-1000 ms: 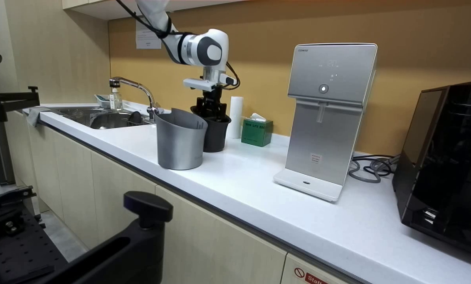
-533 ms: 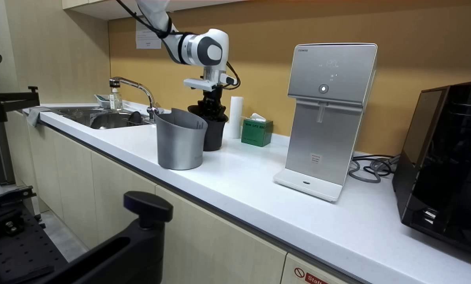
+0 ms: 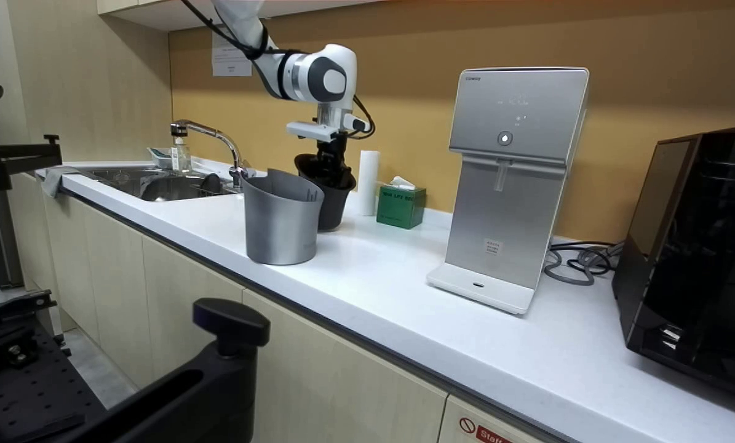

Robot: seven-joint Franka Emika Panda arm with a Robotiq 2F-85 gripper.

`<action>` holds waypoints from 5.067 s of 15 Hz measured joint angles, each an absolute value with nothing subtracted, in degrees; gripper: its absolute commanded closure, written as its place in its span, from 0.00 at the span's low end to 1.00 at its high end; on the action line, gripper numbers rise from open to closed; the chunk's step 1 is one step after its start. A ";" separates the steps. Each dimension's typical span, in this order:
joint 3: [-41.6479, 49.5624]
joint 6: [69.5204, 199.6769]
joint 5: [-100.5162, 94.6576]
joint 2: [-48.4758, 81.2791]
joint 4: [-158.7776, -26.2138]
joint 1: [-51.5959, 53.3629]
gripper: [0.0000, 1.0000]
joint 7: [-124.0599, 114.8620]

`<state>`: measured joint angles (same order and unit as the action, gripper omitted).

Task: Place the black can in the silver one

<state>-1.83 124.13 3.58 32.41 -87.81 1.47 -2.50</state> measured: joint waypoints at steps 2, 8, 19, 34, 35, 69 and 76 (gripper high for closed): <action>-1.82 124.43 3.45 31.71 -87.77 1.51 0.99 -2.50; -0.79 124.48 -1.73 25.88 -87.75 2.52 0.99 -2.57; 1.38 104.72 -13.39 10.77 -89.31 2.51 0.94 -1.39; 0.97 104.32 -4.62 5.70 -98.56 0.77 0.99 11.48; 0.98 105.04 -4.18 4.81 -100.00 0.55 0.99 12.19; -0.06 125.37 -6.80 -7.81 -127.75 -1.27 0.99 4.06; -2.00 129.45 -15.10 -6.78 -129.77 -1.24 0.99 -6.87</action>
